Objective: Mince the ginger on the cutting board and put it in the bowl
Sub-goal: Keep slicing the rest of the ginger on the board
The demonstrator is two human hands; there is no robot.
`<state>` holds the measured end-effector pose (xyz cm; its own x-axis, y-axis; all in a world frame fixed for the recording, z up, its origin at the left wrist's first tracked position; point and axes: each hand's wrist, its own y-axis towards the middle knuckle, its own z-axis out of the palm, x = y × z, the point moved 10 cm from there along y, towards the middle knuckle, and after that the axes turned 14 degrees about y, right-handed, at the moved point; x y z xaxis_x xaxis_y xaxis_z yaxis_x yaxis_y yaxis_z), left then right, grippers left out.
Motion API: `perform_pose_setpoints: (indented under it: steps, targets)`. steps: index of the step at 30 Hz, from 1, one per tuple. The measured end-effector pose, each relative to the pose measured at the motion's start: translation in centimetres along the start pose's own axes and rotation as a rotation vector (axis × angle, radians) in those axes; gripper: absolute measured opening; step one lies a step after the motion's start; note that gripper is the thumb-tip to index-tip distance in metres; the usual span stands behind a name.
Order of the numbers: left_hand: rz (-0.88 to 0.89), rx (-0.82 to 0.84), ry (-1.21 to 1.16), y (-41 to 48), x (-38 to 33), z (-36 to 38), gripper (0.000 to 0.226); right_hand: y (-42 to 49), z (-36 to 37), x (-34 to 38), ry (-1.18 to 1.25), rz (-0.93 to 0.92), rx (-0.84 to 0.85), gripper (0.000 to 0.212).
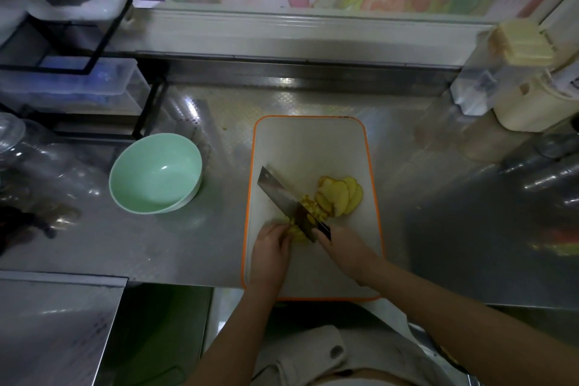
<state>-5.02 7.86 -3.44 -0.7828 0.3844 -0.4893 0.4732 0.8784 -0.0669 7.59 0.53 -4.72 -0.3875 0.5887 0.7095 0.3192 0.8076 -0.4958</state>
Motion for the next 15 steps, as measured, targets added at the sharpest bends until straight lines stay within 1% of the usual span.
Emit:
perform_pose_setpoints:
  steps: [4, 8, 12, 15]
  targets:
    - [-0.008, 0.001, -0.009, 0.0, 0.2, 0.2, 0.023, 0.2, -0.9, 0.2, -0.018, -0.008, -0.070, 0.040]
    - [-0.005, 0.006, -0.003, 0.0, 0.3, 0.3, 0.024, -0.1, -2.1, 0.6, 0.030, -0.008, -0.090, 0.036]
    - [0.000, 0.032, -0.009, 0.1, 0.5, 0.6, 0.025, -1.2, -2.5, 1.6, 0.063, -0.067, -0.097, 0.036]
    - [0.024, 0.043, -0.026, 0.1, 0.6, 0.7, 0.026, -2.0, -2.0, 1.9, 0.088, -0.098, -0.097, 0.031]
